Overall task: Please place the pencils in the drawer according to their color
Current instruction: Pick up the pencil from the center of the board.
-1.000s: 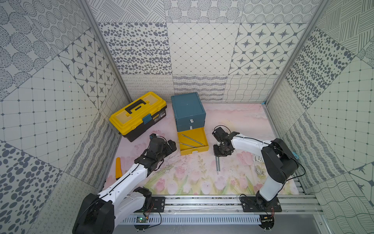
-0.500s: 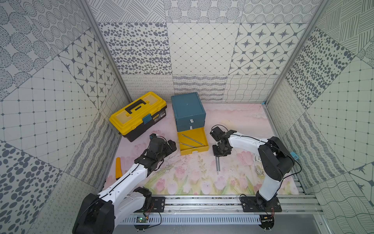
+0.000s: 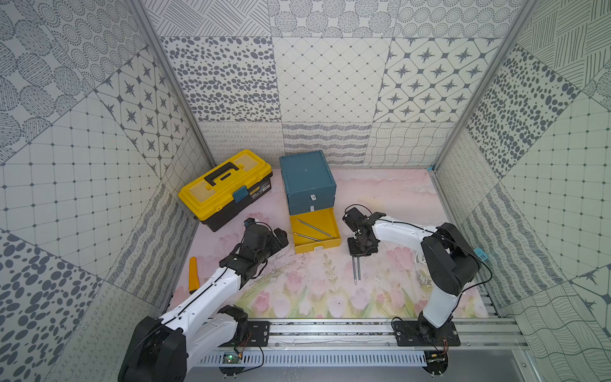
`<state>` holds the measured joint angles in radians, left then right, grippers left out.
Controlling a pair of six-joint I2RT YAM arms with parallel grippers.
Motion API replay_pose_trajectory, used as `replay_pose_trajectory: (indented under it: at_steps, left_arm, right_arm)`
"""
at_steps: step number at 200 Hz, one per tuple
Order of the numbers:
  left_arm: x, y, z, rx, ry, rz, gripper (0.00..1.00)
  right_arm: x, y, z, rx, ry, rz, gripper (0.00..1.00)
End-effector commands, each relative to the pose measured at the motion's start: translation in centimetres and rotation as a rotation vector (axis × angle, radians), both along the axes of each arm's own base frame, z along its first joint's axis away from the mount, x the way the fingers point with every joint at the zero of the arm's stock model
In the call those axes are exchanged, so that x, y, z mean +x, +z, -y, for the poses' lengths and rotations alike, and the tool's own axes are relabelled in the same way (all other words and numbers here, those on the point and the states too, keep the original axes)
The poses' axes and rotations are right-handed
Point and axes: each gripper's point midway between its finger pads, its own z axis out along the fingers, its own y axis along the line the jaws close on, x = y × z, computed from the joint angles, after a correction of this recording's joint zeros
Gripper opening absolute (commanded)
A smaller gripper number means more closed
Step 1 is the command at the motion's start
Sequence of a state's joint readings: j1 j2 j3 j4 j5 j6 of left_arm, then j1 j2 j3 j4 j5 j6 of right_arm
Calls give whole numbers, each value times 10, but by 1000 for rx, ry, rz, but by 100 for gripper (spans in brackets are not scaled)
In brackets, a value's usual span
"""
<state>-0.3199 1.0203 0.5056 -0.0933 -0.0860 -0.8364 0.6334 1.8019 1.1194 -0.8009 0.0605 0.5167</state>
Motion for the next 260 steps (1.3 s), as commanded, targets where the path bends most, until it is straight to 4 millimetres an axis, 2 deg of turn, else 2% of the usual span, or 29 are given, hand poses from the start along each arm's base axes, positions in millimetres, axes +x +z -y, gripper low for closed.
replay_pose_trajectory:
  at_steps: [1, 24, 56, 96, 145, 260]
  left_arm:
    - [5, 5, -2, -5, 13, 35, 99]
    - [5, 5, -3, -5, 16, 35, 99]
    - [5, 5, -2, -6, 13, 34, 99]
    - [4, 4, -3, 3, 14, 31, 99]
    - [5, 5, -2, -3, 11, 34, 99]
    - [7, 8, -1, -8, 9, 42, 99]
  right_arm:
    - [-50, -29, 37, -161, 6, -209, 19]
    - [-53, -33, 39, -169, 12, -226, 18]
    - [-51, -37, 39, -179, 22, -233, 8]
    - [-42, -31, 37, -170, 31, -201, 0]
    - [-26, -11, 36, -164, 52, -108, 0]
    - [12, 51, 23, -108, 148, 118, 0]
